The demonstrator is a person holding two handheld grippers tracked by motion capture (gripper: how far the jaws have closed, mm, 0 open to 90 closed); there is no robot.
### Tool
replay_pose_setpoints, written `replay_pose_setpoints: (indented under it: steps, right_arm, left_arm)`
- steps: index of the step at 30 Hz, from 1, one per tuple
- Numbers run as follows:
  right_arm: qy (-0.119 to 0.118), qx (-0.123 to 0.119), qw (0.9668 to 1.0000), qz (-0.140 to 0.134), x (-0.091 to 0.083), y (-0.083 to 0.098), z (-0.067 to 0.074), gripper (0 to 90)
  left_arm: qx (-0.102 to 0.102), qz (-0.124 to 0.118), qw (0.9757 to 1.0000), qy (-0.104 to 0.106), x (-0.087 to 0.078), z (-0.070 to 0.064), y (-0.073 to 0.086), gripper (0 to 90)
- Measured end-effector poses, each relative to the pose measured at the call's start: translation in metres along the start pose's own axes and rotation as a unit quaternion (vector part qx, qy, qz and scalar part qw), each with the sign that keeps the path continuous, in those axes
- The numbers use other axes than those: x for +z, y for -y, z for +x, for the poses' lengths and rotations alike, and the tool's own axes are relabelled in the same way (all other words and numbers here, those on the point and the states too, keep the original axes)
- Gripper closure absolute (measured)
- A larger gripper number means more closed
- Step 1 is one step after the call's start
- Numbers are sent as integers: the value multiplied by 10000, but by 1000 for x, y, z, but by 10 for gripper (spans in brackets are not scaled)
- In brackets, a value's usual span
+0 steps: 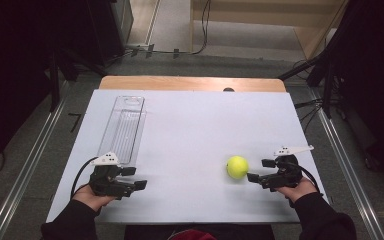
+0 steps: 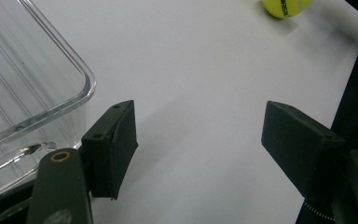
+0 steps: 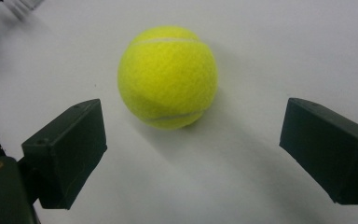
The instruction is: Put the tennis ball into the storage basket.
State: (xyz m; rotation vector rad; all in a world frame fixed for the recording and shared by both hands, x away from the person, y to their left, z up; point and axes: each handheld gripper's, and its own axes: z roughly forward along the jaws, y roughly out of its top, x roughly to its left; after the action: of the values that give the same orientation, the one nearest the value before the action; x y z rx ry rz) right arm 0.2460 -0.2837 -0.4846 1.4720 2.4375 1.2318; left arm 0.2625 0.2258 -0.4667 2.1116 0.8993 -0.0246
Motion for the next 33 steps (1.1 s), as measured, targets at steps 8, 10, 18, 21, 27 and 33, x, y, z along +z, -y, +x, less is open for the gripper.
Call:
replay_pose_setpoints:
  steps: [8,10,18,21,27,33]
  right_arm:
    - [24,6,10000,-2,1,0,0,53]
    - [30,27,10000,-56,0,-1,0,53]
    - [13,161,9998,-77,0,-1,-3,53]
    - [13,88,9999,-53,0,-2,-4,53]
    - [-25,138,9999,-64,0,-3,-7,53]
    - [-53,75,9999,-103,-2,-3,-4,53]
  left_arm:
    - [17,-35,10000,49,0,1,-1,271]
    - [-3,-34,10000,66,0,1,-1,272]
    - [50,20,10000,61,2,-2,-2,271]
    - [58,11,10000,41,0,-3,-1,271]
    - [28,38,10000,13,1,-2,-1,271]
    - [11,19,10000,19,0,-2,0,271]
